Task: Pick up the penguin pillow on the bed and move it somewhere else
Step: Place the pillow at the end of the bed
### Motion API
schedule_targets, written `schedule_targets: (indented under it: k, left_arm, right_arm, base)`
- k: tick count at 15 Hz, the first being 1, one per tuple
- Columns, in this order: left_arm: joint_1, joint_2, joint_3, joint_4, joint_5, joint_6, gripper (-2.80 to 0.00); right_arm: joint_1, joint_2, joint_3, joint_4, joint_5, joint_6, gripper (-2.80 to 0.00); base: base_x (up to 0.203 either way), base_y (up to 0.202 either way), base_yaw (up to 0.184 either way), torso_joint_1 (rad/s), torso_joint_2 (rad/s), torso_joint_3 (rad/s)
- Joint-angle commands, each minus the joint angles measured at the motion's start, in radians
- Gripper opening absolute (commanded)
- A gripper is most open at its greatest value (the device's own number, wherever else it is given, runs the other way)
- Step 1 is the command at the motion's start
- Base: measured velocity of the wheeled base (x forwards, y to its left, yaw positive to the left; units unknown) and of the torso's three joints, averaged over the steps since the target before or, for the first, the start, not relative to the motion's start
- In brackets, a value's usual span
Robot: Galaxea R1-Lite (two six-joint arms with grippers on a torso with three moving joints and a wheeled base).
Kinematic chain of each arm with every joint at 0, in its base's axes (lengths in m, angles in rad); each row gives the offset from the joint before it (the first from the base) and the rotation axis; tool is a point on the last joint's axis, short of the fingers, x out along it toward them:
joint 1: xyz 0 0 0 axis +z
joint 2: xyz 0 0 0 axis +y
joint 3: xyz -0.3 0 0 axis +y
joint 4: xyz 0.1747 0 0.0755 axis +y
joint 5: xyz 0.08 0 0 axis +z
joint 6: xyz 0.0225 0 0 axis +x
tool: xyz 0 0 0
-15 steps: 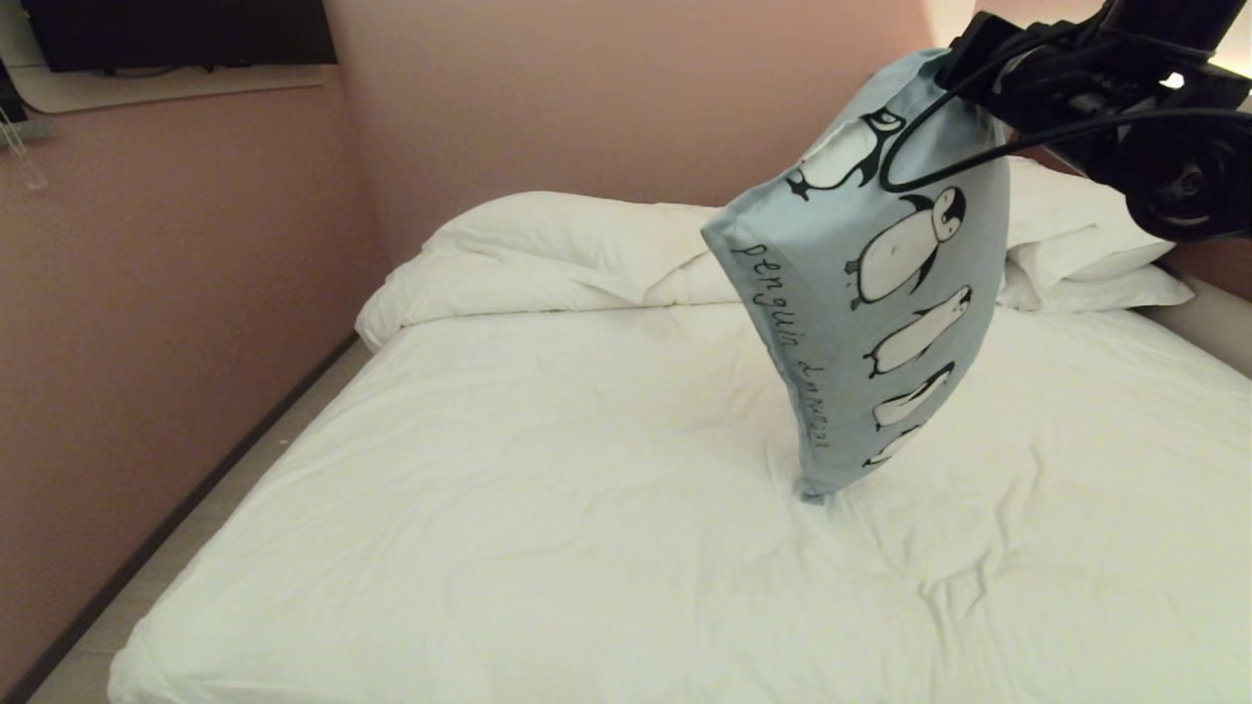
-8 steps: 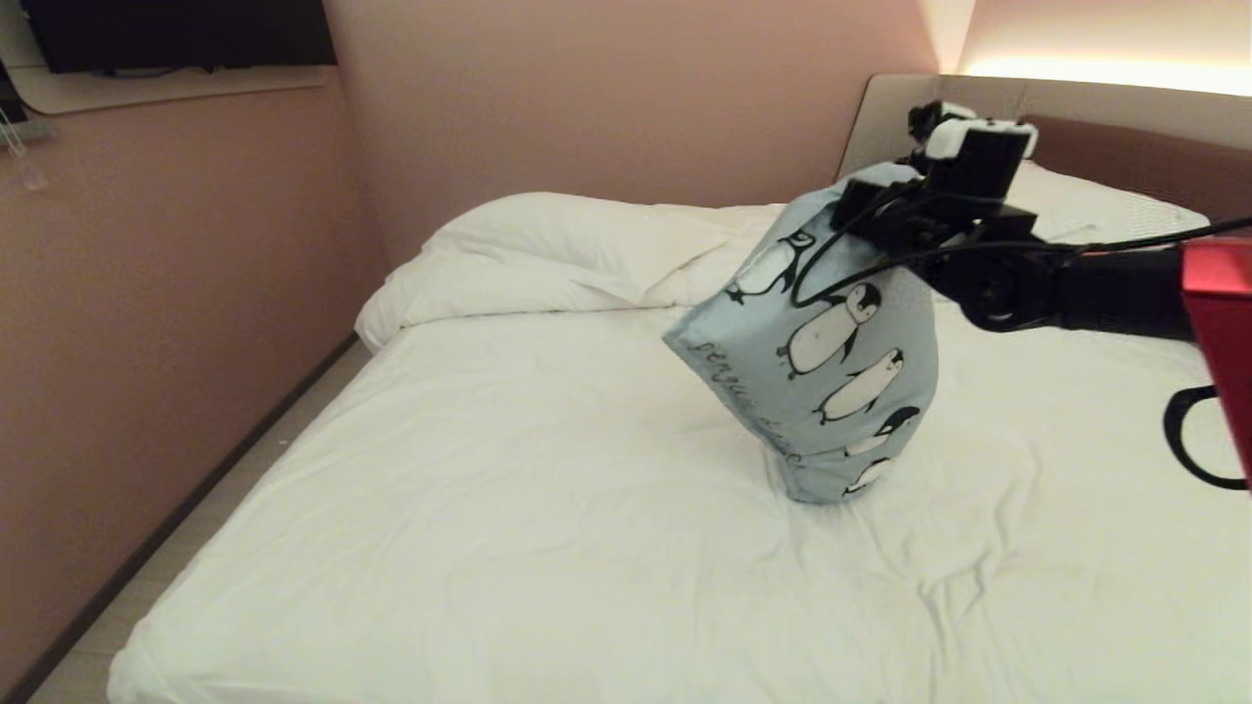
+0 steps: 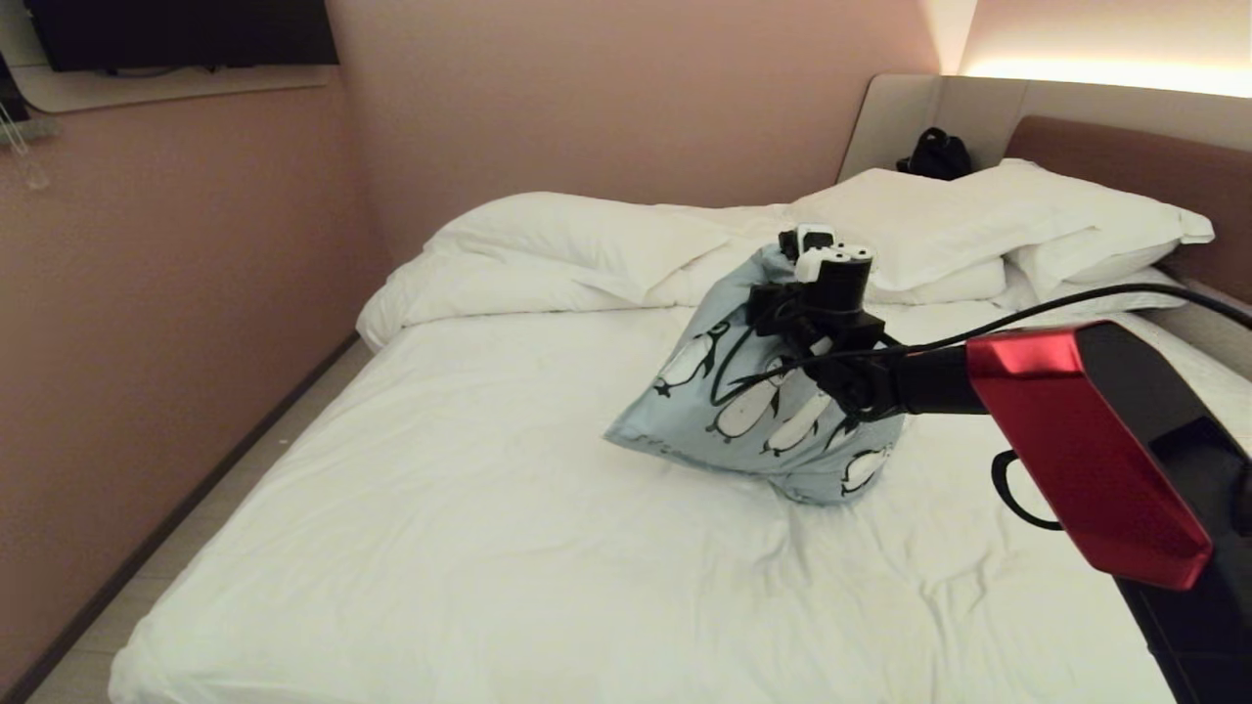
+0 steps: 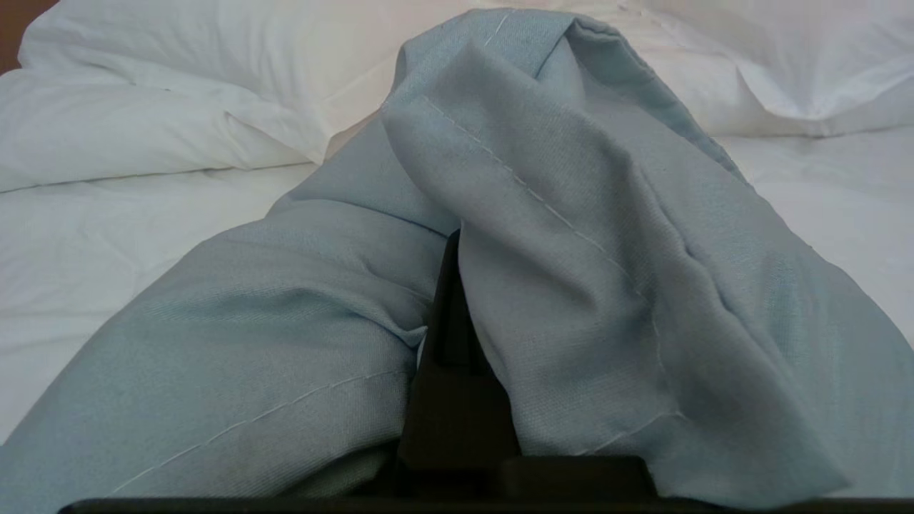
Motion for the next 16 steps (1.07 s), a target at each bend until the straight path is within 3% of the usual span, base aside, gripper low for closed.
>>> schedule_targets:
  k: [1, 12, 13, 16]
  left_arm:
    - [0.000, 0.000, 0.000, -0.001, 0.000, 0.000, -2.80]
    - [0.000, 0.000, 0.000, -0.001, 0.000, 0.000, -2.80]
    - [0.000, 0.000, 0.000, -0.001, 0.000, 0.000, -2.80]
    - [0.000, 0.000, 0.000, -0.001, 0.000, 0.000, -2.80]
  right_arm:
    - [0.030, 0.037, 0.000, -0.033, -0.050, -0.021, -2.80]
    - [0.069, 0.059, 0.005, -0.034, -0.158, -0.040, -2.80]
    - [0.069, 0.054, 0.006, -0.034, -0.159, -0.041, 0.00]
    - [0.079, 0.016, 0.030, -0.037, -0.159, -0.042, 0.00]
  base:
    - [0.000, 0.000, 0.000, 0.000, 0.00, 0.000]
    - [0.000, 0.000, 0.000, 0.000, 0.00, 0.000]
    - [0.000, 0.000, 0.000, 0.000, 0.00, 0.000]
    - [0.000, 0.000, 0.000, 0.000, 0.00, 0.000]
